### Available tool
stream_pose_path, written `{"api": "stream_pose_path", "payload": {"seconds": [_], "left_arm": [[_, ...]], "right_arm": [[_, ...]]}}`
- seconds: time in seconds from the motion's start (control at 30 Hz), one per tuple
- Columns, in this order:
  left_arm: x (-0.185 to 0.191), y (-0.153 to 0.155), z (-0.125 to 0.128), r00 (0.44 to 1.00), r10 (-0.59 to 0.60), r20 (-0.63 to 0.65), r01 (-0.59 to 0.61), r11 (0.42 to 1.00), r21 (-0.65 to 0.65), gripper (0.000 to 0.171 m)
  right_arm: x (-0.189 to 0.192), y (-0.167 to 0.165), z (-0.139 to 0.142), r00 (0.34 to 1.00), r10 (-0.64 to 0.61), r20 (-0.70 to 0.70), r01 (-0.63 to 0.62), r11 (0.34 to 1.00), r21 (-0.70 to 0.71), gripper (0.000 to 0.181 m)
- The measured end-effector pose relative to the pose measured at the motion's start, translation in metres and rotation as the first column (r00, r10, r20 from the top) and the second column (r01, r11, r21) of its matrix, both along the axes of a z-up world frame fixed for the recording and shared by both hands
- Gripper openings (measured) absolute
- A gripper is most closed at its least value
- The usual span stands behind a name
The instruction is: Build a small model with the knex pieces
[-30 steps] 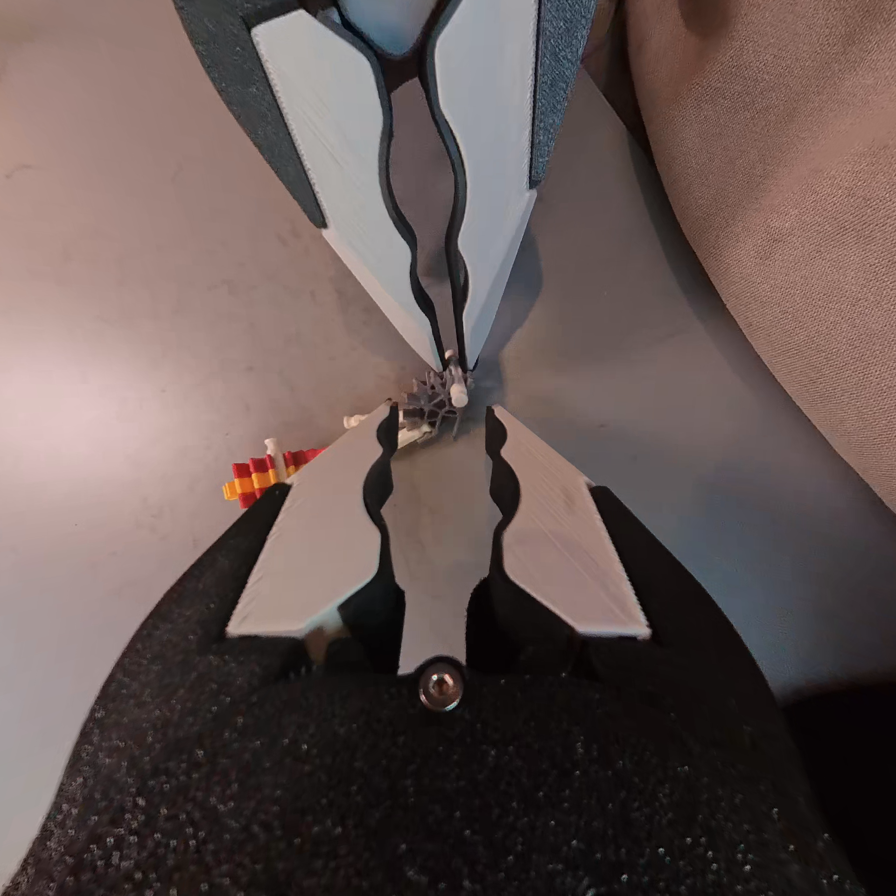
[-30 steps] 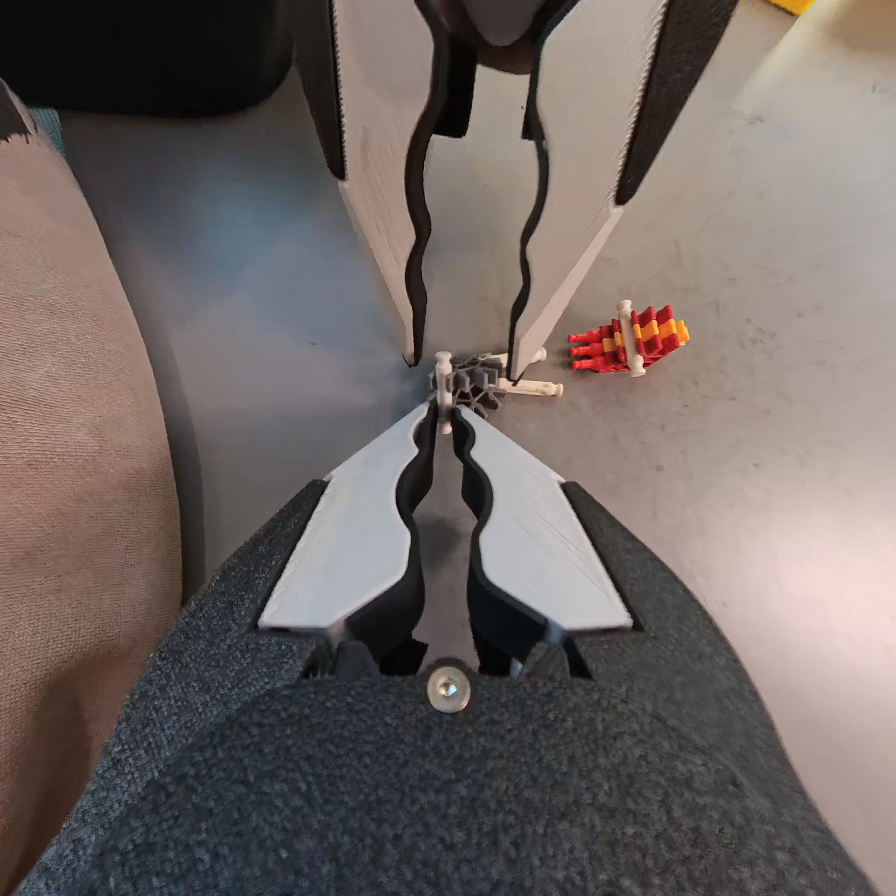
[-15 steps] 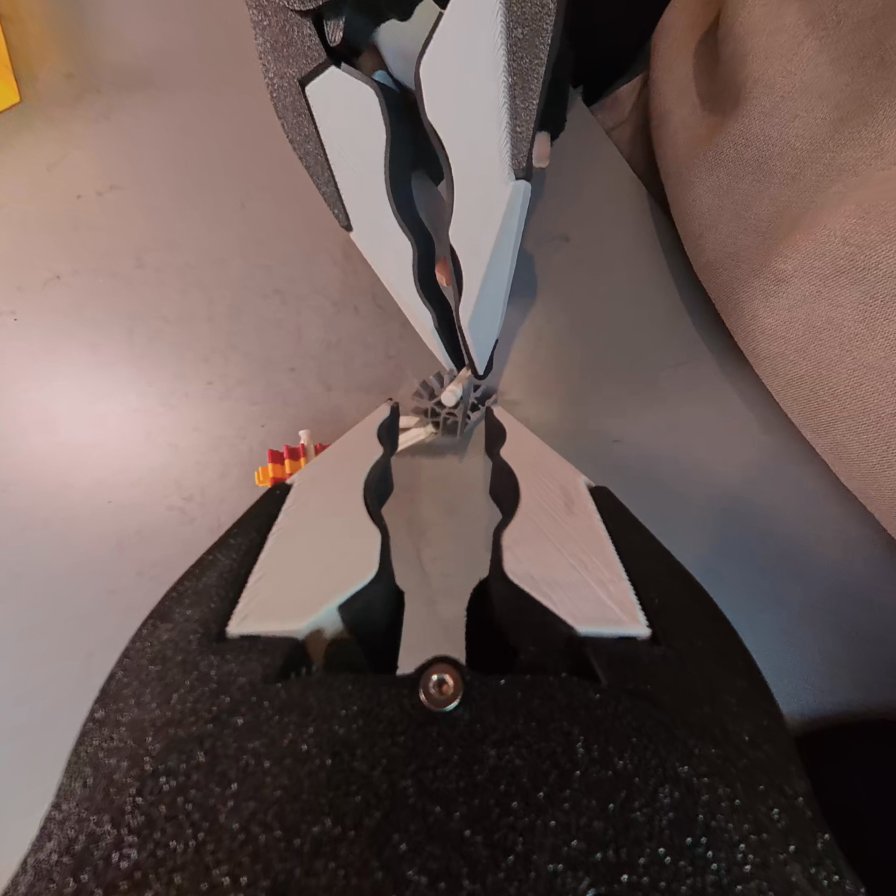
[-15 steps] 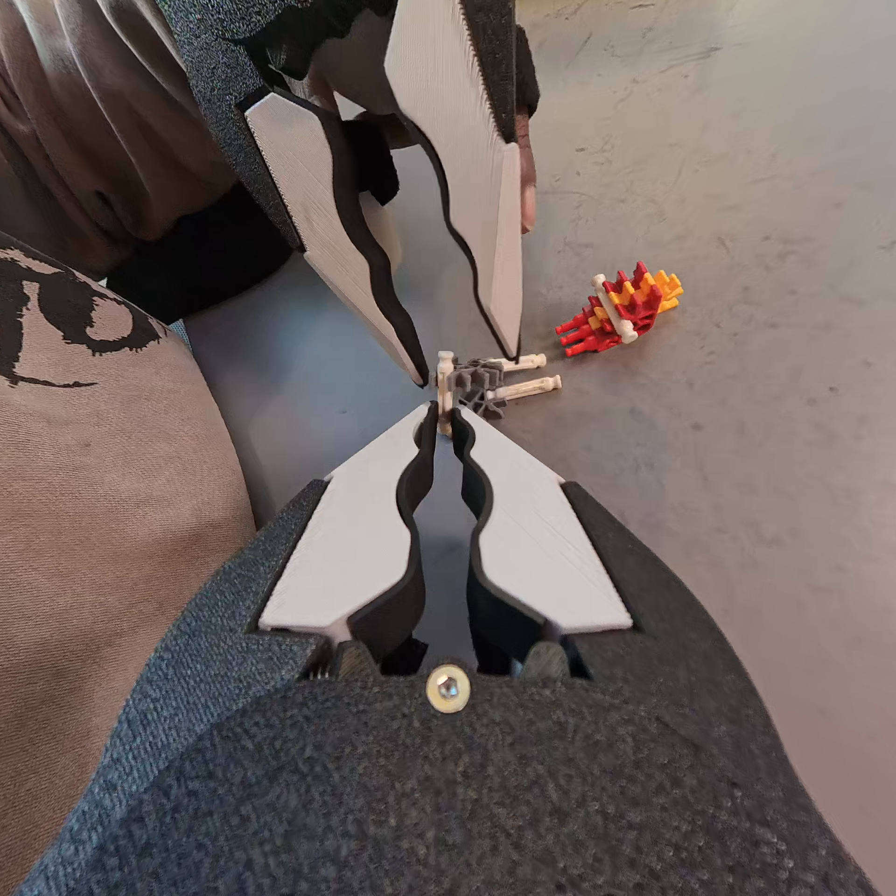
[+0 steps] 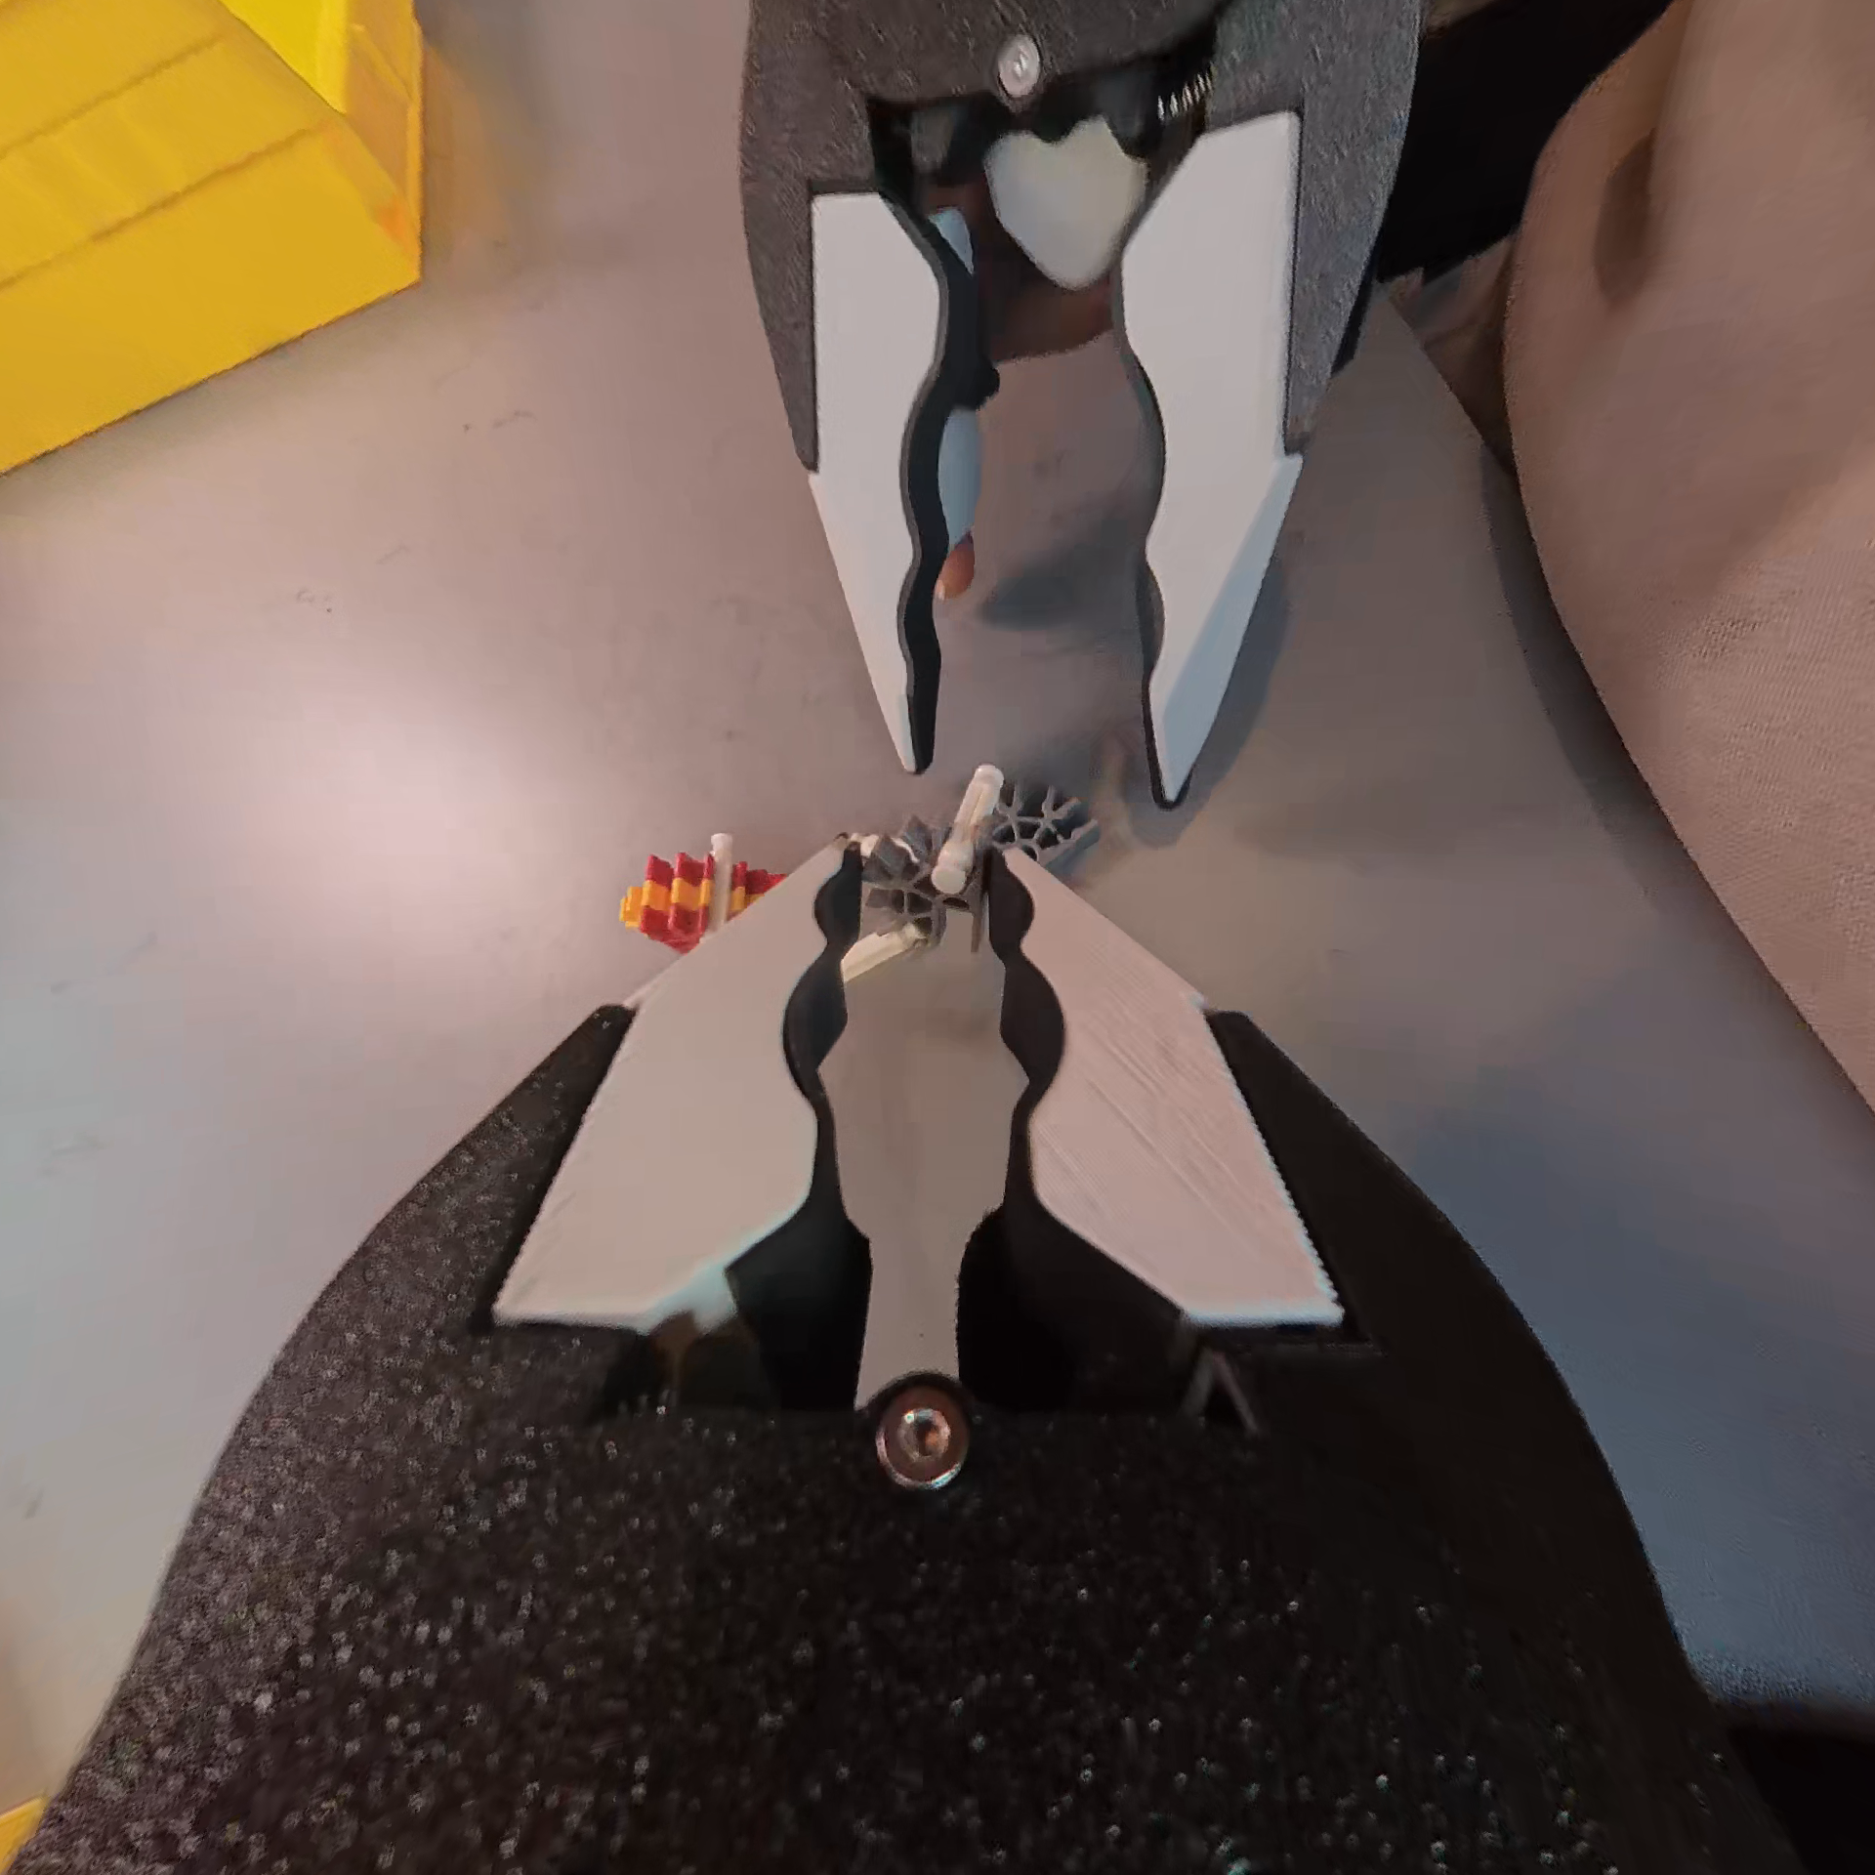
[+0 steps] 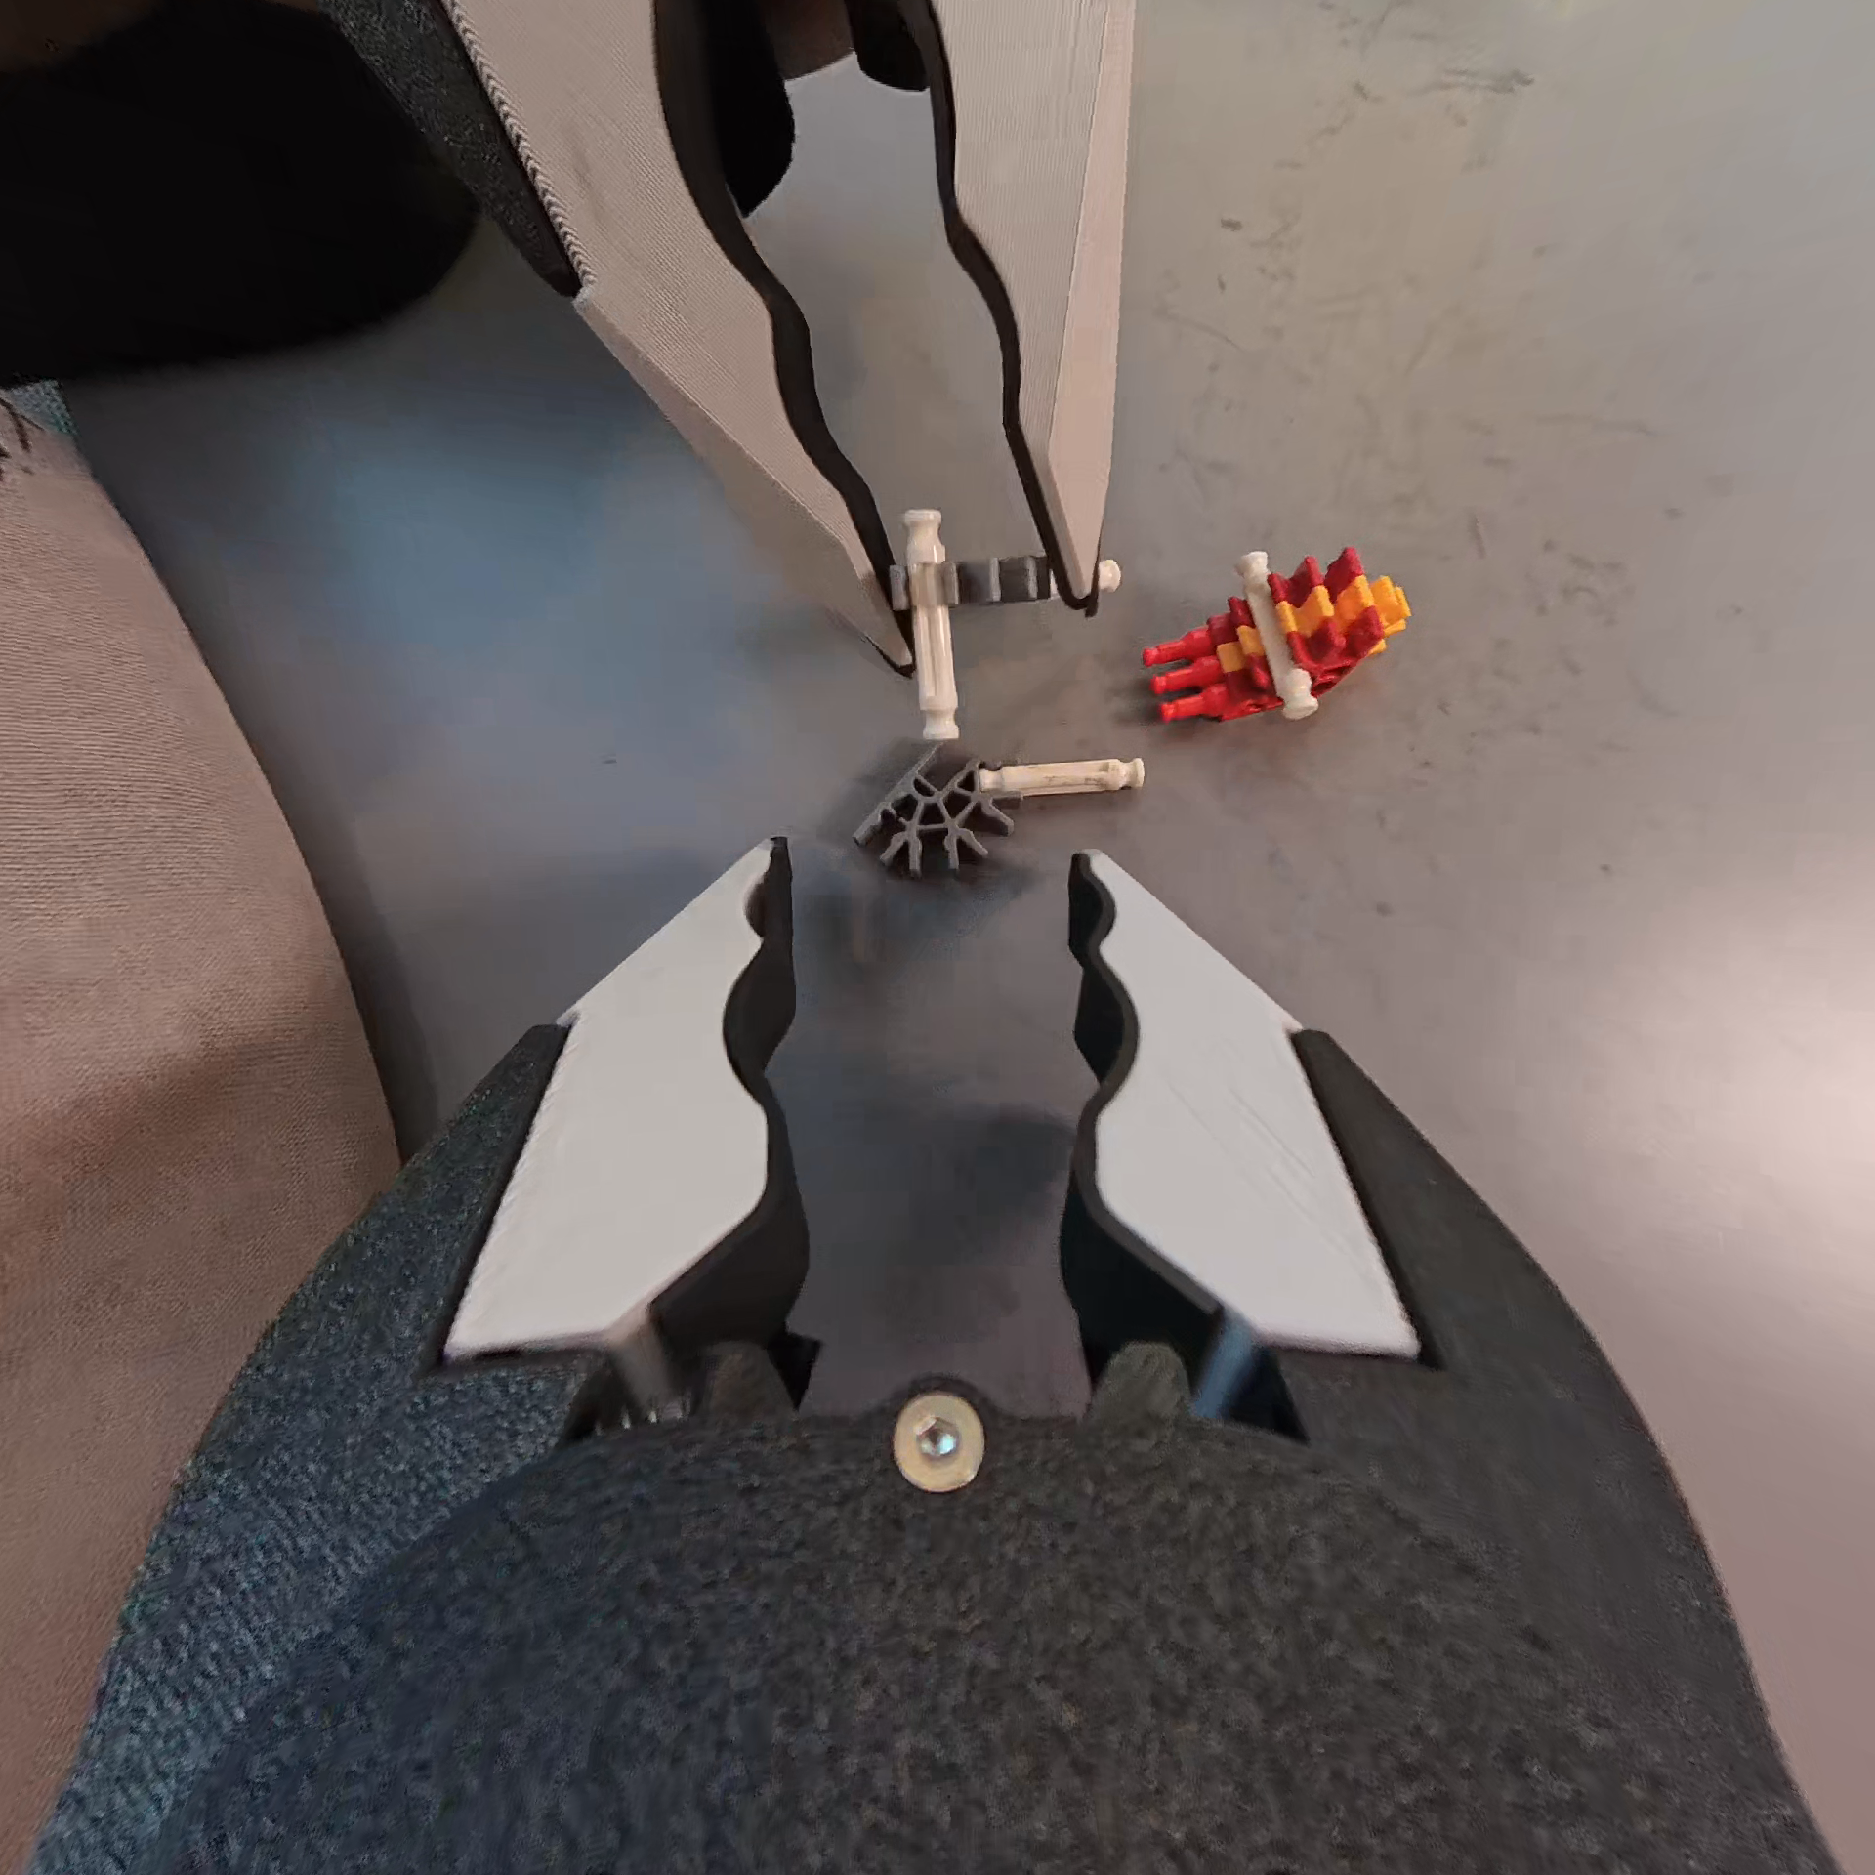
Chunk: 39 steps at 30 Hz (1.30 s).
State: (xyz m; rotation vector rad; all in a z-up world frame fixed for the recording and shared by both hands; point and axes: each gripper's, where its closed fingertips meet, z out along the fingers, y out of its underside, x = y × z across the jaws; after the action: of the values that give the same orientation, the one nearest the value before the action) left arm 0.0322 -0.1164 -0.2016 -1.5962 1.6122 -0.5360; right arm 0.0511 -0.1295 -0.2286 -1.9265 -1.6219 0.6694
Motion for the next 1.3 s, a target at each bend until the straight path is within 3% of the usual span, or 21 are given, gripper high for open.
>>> {"api": "stream_pose_path", "payload": {"seconds": [0.1, 0.2, 0.37, 0.5, 0.73, 0.93, 1.1, 1.3], "left_arm": [[0.005, -0.003, 0.012, 0.993, 0.026, 0.115, -0.03, 0.999, 0.031, 0.025], [0.008, -0.006, 0.026, 0.974, 0.034, 0.226, -0.037, 0.999, 0.01, 0.025], [0.007, -0.009, 0.026, 0.973, 0.031, 0.229, -0.02, 0.998, -0.052, 0.025], [0.007, -0.02, 0.006, 0.993, 0.004, 0.121, 0.007, 0.996, -0.086, 0.024], [-0.003, -0.022, -0.017, 0.998, 0.065, -0.019, -0.068, 0.987, -0.146, 0.026], [-0.012, -0.025, -0.033, 0.993, 0.092, -0.069, -0.102, 0.98, -0.169, 0.022], [-0.011, -0.024, -0.027, 0.995, 0.091, -0.029, -0.094, 0.984, -0.151, 0.004], [-0.016, -0.024, -0.023, 0.996, 0.092, -0.002, -0.091, 0.98, -0.176, 0.005]], "right_arm": [[-0.012, 0.002, 0.013, 0.995, -0.007, -0.101, 0.011, 0.999, 0.036, 0.053], [-0.018, 0.006, 0.043, 0.97, 0.053, -0.237, -0.023, 0.991, 0.128, 0.025], [-0.016, -0.001, 0.053, 0.957, 0.223, -0.184, -0.154, 0.933, 0.324, 0.003], [-0.013, -0.008, 0.043, 0.941, 0.316, -0.12, -0.272, 0.918, 0.288, 0.002], [-0.018, -0.011, 0.024, 0.902, 0.428, -0.059, -0.409, 0.889, 0.204, 0.003], [-0.021, -0.001, 0.028, 0.907, 0.419, -0.048, -0.401, 0.892, 0.208, 0.003], [-0.018, -0.002, 0.027, 0.915, 0.401, -0.048, -0.387, 0.904, 0.184, 0.004], [-0.016, 0.001, 0.023, 0.931, 0.36, -0.065, -0.347, 0.925, 0.154, 0.017]]}}
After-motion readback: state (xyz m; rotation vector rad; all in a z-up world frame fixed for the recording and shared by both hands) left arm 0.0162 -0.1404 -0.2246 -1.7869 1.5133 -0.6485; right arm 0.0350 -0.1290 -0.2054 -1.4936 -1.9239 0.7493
